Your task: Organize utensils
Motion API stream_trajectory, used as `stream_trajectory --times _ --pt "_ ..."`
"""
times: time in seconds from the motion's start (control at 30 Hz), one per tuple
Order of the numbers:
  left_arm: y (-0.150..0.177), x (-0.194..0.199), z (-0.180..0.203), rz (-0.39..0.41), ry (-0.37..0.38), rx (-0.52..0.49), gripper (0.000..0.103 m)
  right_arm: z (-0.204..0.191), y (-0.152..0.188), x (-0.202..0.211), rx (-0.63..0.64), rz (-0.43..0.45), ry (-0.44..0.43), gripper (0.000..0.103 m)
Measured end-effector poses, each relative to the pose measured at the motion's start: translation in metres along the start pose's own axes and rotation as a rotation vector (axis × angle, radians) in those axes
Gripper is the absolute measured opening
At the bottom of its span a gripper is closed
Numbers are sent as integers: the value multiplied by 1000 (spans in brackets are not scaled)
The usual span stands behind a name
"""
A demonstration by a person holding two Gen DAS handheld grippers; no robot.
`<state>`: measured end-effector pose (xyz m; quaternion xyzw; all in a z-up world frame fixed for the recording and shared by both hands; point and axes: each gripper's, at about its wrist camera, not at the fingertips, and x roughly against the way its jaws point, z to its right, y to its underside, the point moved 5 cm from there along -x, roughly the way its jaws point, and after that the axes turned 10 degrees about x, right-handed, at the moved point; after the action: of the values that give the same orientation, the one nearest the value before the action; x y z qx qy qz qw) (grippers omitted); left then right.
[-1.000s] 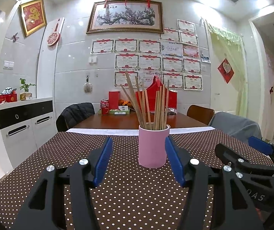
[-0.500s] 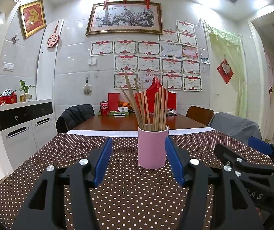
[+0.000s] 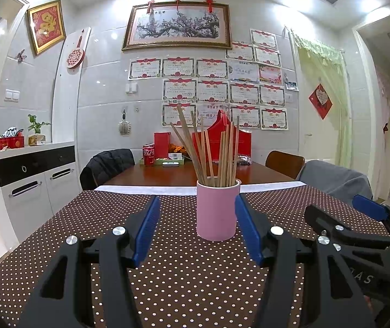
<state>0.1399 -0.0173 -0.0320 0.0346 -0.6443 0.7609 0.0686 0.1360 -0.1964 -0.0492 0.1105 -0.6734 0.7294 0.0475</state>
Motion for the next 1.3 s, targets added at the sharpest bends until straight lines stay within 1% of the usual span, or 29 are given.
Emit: stream_trajectory --times 0.53,0.93,1.3 --pt "2 -2 -4 -6 -6 4 57 -3 2 -3 9 -9 1 94" --pt "2 -2 -7 -7 -6 5 61 -4 2 -1 7 -3 19 94" --pt "2 -2 -7 -9 -7 4 61 -3 1 1 5 -1 21 94"
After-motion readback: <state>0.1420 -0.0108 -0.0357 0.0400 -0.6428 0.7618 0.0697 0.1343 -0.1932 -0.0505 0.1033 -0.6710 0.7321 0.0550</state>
